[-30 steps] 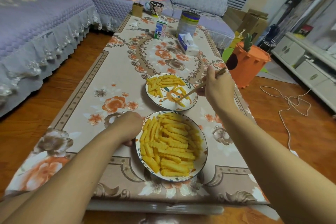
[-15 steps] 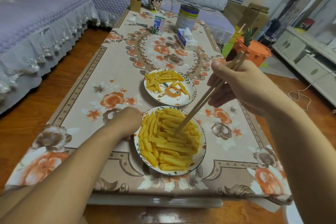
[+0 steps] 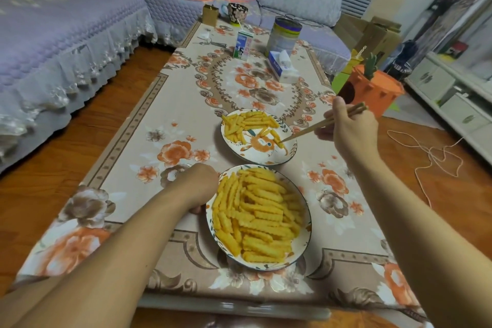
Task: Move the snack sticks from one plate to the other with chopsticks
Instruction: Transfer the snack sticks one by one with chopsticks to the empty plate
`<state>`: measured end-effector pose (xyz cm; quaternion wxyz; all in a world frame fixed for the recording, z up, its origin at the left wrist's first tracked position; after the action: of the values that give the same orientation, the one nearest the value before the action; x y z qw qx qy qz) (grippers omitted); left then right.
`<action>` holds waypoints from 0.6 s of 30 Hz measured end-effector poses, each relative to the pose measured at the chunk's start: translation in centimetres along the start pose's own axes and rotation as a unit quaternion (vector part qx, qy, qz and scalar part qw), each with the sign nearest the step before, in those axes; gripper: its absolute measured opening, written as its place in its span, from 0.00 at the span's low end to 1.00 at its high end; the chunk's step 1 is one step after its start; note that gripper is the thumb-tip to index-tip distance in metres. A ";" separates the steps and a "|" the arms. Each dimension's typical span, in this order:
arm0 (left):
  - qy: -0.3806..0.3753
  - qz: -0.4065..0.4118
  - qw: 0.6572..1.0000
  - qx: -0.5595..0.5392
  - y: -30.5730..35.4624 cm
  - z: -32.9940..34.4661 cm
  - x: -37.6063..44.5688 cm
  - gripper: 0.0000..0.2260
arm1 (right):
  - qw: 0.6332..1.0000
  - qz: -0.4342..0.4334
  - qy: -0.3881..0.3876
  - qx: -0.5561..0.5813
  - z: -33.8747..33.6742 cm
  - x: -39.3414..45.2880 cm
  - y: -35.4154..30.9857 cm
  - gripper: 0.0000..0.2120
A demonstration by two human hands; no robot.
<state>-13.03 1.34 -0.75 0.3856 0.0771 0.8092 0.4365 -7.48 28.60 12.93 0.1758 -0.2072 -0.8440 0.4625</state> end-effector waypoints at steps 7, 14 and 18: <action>-0.060 -0.004 0.995 0.080 0.0 0.2 0.0 0.12 | 1.000 0.004 -0.001 -0.023 1.6 0.5 0.6 0.21; -0.053 -0.005 0.994 0.097 -0.3 0.1 0.3 0.13 | 0.985 0.053 -0.132 0.094 -1.0 -3.5 -3.7 0.22; -0.038 -0.009 0.996 0.078 0.0 0.1 0.0 0.13 | 0.967 0.059 -0.238 0.073 -1.5 -7.6 -5.7 0.23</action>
<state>-12.95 1.43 -0.83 0.4129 0.1159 0.8262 0.3654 -1.37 23.02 17.72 -0.0427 -0.1270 -0.8119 0.5682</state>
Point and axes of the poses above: each hand's wrist, its own x-axis towards the middle knuckle, its own z-axis out of the palm, y = z × x, the point moved 5 cm from there along x, towards the middle knuckle, and after that the axes turned 14 degrees about -y, right-handed, at the moved point
